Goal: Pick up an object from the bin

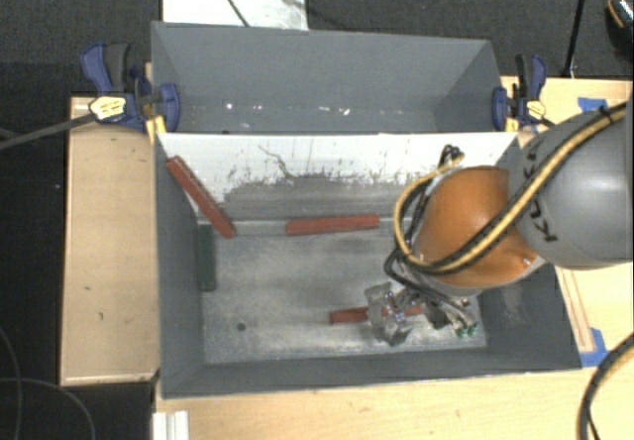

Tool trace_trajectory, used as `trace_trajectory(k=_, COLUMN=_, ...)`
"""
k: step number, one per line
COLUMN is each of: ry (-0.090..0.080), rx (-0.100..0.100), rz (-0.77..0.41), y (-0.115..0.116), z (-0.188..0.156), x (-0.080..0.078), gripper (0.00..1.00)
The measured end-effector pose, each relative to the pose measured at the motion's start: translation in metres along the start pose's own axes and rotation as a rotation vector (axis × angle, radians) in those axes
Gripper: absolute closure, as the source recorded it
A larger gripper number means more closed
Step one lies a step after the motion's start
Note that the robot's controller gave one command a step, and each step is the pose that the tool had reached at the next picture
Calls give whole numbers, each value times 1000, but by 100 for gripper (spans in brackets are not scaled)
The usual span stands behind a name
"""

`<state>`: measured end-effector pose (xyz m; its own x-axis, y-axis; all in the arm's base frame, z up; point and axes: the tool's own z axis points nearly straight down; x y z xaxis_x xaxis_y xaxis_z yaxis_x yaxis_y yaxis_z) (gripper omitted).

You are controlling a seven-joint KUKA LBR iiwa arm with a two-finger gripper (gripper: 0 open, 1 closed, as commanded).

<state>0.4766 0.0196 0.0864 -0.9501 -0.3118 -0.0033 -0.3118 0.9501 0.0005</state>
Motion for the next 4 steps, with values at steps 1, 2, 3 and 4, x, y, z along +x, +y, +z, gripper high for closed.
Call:
trace_trajectory(k=1, ry=-2, rx=1, rz=1, y=0, z=0, x=-1, gripper=0)
trace_trajectory(k=2, ry=-3, rx=-1, rz=-54, y=34, z=17, x=-45, gripper=0)
trace_trajectory(k=3, ry=0, rx=0, rz=-48, y=32, z=16, x=-43, gripper=100)
trace_trajectory(k=4, ry=-6, rx=3, rz=25, y=7, z=-142, x=-26, gripper=100)
